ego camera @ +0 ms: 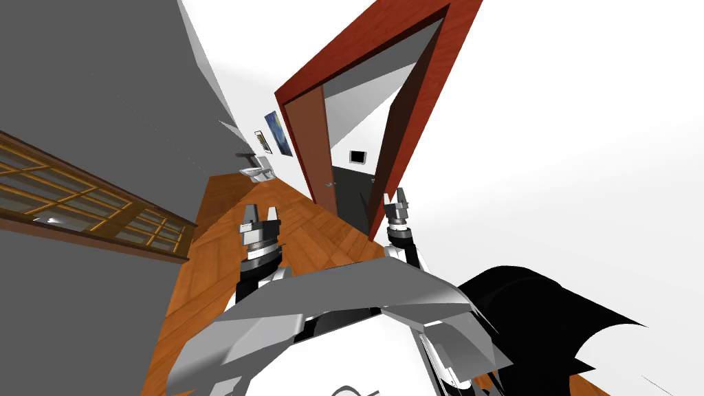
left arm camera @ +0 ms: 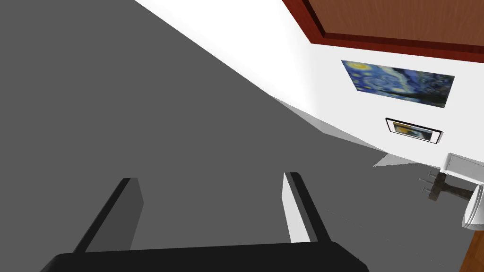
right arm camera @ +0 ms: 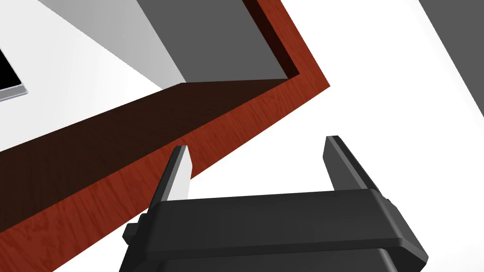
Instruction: Push the door open
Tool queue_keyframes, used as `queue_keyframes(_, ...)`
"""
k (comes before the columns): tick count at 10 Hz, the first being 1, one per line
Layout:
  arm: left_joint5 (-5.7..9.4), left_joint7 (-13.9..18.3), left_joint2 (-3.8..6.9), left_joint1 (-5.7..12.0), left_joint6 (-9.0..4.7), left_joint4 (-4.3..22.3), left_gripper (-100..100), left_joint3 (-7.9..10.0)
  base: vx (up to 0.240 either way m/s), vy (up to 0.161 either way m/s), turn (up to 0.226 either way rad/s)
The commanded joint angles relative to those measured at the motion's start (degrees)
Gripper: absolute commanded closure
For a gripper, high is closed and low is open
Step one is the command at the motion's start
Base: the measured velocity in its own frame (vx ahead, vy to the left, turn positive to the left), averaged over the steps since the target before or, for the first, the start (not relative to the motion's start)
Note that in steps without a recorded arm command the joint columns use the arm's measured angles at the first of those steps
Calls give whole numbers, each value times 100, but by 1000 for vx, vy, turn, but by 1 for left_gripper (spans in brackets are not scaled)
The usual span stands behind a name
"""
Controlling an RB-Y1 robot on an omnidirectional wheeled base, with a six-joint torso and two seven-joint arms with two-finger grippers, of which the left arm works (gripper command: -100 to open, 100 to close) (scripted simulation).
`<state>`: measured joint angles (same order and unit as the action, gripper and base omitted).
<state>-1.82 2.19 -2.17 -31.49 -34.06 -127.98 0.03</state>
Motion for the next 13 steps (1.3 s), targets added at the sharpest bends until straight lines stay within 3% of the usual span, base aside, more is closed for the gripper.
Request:
queue_keyframes(1, -21, 21, 67, 69, -21, 158, -100, -43, 82, 24, -22)
queue_keyframes(9, -144, 146, 349, 487, -147, 1110, -100, -299, 166, 57, -22)
queue_keyframes(13, -193, 196, 433, 653, -197, 1488, -100, -401, 106, 45, -20)
